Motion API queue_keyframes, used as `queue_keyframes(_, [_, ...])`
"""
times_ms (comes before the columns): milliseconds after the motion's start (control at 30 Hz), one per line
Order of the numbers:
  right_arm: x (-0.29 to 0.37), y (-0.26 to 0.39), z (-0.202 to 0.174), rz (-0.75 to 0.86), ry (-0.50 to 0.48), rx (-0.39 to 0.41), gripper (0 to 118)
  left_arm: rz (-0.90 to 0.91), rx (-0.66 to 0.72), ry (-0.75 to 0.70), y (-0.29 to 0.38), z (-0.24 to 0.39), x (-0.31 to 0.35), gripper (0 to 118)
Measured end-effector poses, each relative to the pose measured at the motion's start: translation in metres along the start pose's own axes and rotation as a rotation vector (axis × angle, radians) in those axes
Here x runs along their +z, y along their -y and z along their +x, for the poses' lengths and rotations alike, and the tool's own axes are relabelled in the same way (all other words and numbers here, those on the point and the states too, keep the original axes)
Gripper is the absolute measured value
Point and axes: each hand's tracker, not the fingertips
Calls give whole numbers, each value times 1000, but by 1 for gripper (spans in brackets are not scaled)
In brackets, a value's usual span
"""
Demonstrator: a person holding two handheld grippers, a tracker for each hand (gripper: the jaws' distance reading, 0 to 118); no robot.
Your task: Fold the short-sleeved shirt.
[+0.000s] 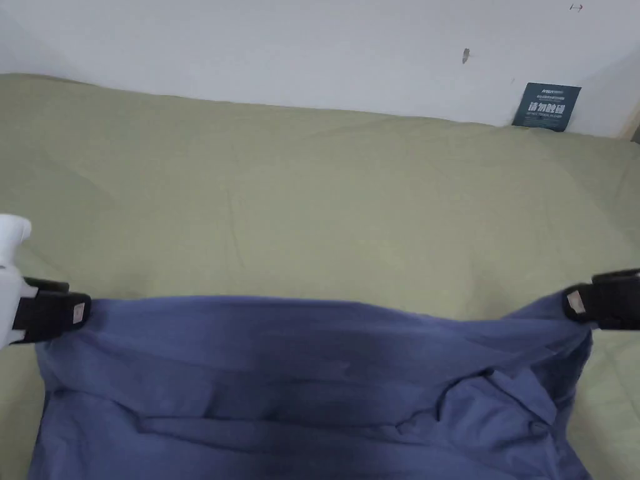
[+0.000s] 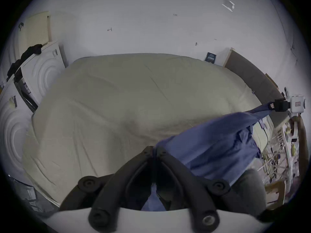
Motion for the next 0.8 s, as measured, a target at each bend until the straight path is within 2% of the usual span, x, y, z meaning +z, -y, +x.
queue_keyframes(100, [14,45,4,-11,-7,-47,2,-10,-19,25,35,2,12,2])
queue_keyframes(233, [23,97,10,-41,-26,-148,2,-51,-10,42,82,7,19,2])
queue_keyframes(267, [23,111,12,-41,-16,-188,2,-63,-6,56,96,7,18,2])
queue_keyframes(367, [19,142,17,-84,-7,-226,2,-97,5,68,126,10,11,2])
queue_keyframes(400, [16,152,20,-101,-1,-261,2,-113,12,68,135,10,7,2])
queue_keyframes(533, [8,177,23,-161,57,-306,2,-159,29,53,160,13,-3,2])
queue_keyframes(633, [2,184,25,-162,92,-308,2,-157,78,46,168,10,-7,5])
queue_keyframes(667, [0,184,26,-165,98,-312,2,-157,93,42,169,9,-8,8])
queue_keyframes(733, [-3,181,29,-196,102,-342,7,-177,121,21,169,8,-9,23])
queue_keyframes(767, [1,179,29,-200,104,-363,17,-200,147,6,170,5,-8,36])
queue_keyframes(800, [6,178,30,-178,106,-373,49,-201,178,14,170,1,-5,62])
